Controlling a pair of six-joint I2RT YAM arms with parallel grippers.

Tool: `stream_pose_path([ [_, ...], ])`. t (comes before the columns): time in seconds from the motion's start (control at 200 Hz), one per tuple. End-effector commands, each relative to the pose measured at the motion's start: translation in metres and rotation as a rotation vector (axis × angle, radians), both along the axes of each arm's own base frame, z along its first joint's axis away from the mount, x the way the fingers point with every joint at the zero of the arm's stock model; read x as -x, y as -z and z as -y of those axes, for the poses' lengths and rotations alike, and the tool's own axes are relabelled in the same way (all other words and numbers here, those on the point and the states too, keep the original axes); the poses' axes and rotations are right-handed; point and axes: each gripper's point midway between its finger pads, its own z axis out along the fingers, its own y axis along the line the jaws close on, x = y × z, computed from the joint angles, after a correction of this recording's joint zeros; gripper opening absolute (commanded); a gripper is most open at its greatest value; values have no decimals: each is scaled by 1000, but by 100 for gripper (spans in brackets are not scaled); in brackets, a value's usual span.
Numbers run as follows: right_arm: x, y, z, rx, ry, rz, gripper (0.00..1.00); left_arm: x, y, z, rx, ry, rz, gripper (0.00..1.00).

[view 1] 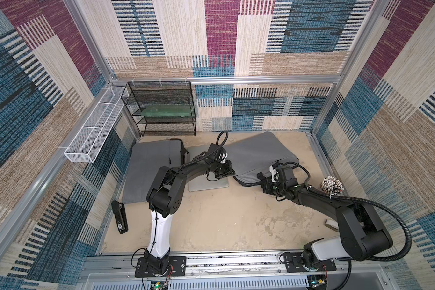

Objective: Open the zippered laptop bag and take out the laptop
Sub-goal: Unzip the zipper on the zippered laptop bag.

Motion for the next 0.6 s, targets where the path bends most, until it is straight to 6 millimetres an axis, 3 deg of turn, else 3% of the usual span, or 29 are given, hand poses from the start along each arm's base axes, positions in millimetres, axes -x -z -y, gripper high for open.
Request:
stream_pose_path([
  [0.0,14,17,32,127,106,-86,0,-36,1,-30,-124,-91,112,0],
  [0.29,20,16,35,129,116,-84,0,-54,3,-42,-122,-112,104,0],
  [0.596,26,21,19,82,70,-105,0,-67,5,-41,-102,-111,96,4],
])
